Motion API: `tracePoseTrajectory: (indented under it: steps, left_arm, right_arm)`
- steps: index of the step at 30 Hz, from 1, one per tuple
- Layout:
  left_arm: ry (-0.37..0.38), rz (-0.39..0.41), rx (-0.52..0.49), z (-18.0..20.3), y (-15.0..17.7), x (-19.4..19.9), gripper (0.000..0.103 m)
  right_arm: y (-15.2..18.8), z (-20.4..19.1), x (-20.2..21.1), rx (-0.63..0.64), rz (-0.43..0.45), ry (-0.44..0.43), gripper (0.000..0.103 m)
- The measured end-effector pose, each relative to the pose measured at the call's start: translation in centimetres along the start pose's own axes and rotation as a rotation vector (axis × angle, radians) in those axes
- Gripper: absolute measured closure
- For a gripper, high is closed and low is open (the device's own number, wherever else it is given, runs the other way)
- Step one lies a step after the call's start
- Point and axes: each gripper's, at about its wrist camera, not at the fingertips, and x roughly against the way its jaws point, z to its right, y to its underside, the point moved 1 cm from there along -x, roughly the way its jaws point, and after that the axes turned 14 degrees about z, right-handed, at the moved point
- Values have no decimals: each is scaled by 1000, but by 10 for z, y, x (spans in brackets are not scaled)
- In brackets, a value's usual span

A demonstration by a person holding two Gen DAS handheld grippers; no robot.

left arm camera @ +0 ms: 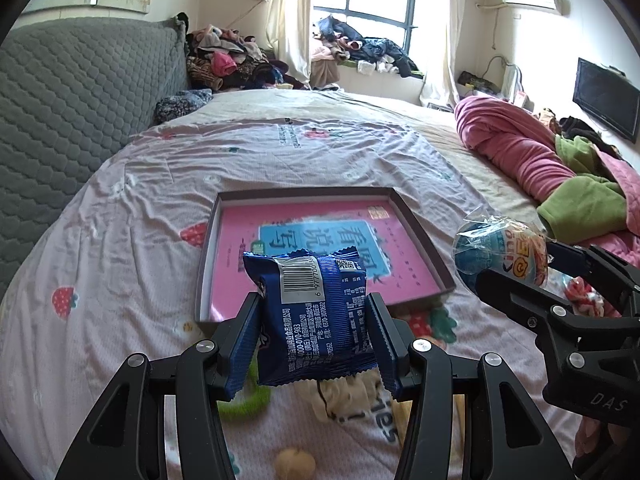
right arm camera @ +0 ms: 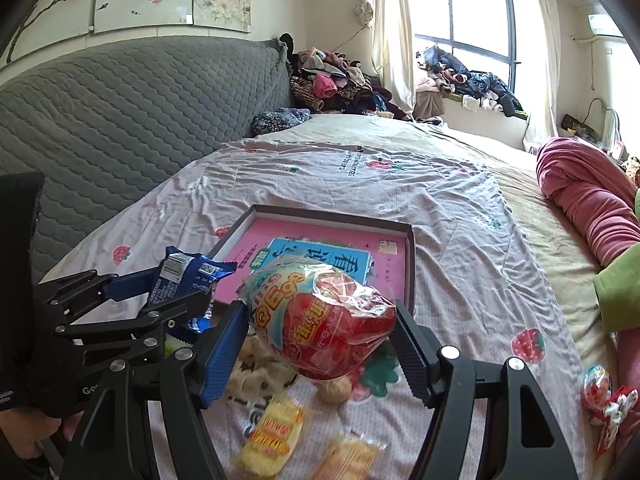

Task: Organize objects
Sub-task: 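Carry the blue packet and candy ball over the tray with both grippers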

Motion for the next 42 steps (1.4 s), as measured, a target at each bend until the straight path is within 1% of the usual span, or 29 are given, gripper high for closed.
tracePoseTrajectory:
  steps: [5, 11, 22, 31, 35, 37, 42]
  left_arm:
    - [-7, 5, -1, -3, -9, -22, 49]
    - [-10, 6, -8, -6, -21, -58, 49]
    - [-19, -31, -18, -18, -28, -127, 49]
    - [-30, -69, -20, -25, -22, -177, 49]
    - [-32, -93, -28, -26, -17, -193, 49]
    - [-48, -109, -25, -28, -14, -200, 49]
    - [-40, -149, -7, -31, -8, -210, 49]
  right_arm:
    - [-9, 8, -24, 7, 0, 7, 33]
    - [-18, 18, -60, 1, -1, 7, 33]
    - [-20, 36, -127, -3, -43, 2, 33]
    - [-9, 48, -184, -4, -115, 8, 33]
    - [-5, 48, -199, -9, -134, -1, 33]
    - [-2, 48, -206, -5, -154, -3, 33]
    - [5, 50, -222, -18, -209, 0, 33]
